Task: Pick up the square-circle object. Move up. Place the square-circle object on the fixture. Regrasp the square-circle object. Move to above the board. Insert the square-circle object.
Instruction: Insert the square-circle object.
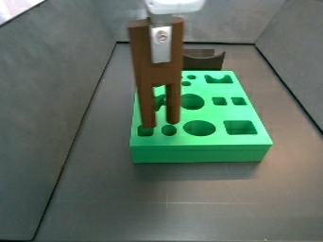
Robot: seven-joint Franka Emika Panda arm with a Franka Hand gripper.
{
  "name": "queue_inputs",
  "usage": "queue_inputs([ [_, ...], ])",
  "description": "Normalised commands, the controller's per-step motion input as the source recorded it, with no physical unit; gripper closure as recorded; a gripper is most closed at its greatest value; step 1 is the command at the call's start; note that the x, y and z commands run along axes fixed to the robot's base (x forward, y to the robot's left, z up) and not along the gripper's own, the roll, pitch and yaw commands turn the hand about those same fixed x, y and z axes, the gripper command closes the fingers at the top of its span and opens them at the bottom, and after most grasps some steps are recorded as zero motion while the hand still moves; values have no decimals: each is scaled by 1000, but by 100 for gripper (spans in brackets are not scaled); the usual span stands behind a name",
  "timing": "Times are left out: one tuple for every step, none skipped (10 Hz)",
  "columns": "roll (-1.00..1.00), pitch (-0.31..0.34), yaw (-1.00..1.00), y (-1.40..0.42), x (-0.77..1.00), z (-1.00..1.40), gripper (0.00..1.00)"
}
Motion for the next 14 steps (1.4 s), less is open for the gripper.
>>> queue_inputs([
  [123,226,-66,-206,726,-174,100],
  [89,160,-54,-97,420,-174,100],
  [71,127,-177,14,143,-283,100],
  [39,66,-600,103,0,-129,100],
  [27,0,-491,3,-43,-9,100],
  [0,0,-66,0,-171,0,100],
  [0,0,-89,0,-254,-37,100],
  [0,-20,20,109,-440,-60,100],
  [0,-34,14,106,-480,-3,100],
  [0,0,0,0,-66,0,100],
  [0,0,-103,-49,0,-31,100],
  [-11,-29,-109,-197,0,-137,100],
  [-33,-36,-97,-223,60,-157,100],
  [0,0,-103,-74,17,-186,100],
])
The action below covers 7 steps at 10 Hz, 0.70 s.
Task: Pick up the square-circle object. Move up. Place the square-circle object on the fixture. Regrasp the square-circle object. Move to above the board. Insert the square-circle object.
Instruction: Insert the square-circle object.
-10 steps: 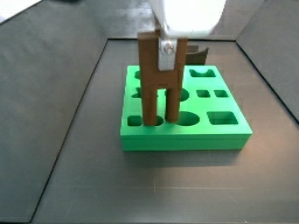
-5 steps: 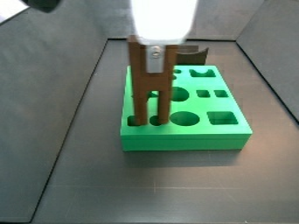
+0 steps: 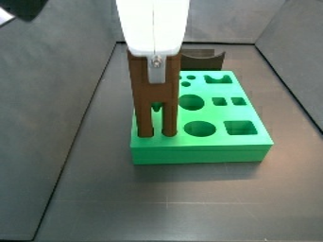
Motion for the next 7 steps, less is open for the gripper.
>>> queue_inputs([
  [0,3,-106,0,74,-349,100],
  [0,33,-160,0,74,-569,100],
  [0,0,-143,0,43,-591,100],
  [0,16,-60,0,31,-680,100],
  [0,20,0,0,57,-603,100],
  [0,39,0,0,114,-294,100],
  [0,-7,0,0,0,0,100],
])
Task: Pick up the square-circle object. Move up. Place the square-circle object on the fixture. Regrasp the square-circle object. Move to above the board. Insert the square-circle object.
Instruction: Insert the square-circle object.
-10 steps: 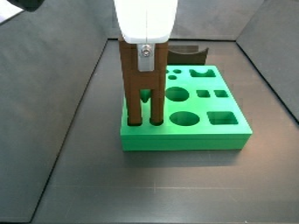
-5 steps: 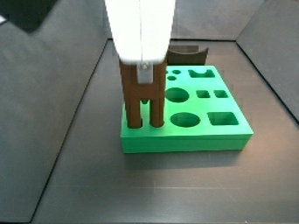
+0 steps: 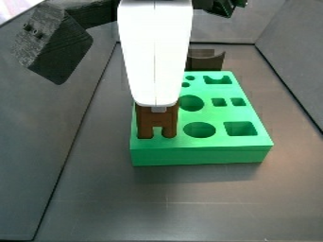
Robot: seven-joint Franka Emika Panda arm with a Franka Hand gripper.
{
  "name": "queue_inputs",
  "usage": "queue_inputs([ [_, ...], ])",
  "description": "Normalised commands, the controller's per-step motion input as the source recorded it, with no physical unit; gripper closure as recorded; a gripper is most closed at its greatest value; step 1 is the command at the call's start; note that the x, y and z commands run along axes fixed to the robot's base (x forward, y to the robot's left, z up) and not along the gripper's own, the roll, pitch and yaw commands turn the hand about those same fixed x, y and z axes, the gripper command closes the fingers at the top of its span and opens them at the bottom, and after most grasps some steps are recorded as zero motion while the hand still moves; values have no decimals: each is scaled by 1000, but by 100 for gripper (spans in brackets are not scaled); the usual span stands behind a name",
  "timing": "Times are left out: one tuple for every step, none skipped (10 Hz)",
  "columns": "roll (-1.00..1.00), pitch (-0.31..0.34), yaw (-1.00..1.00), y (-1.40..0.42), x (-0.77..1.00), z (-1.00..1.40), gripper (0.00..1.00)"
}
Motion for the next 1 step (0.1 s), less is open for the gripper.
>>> queue_inputs([
  [0,0,0,0,0,0,100],
])
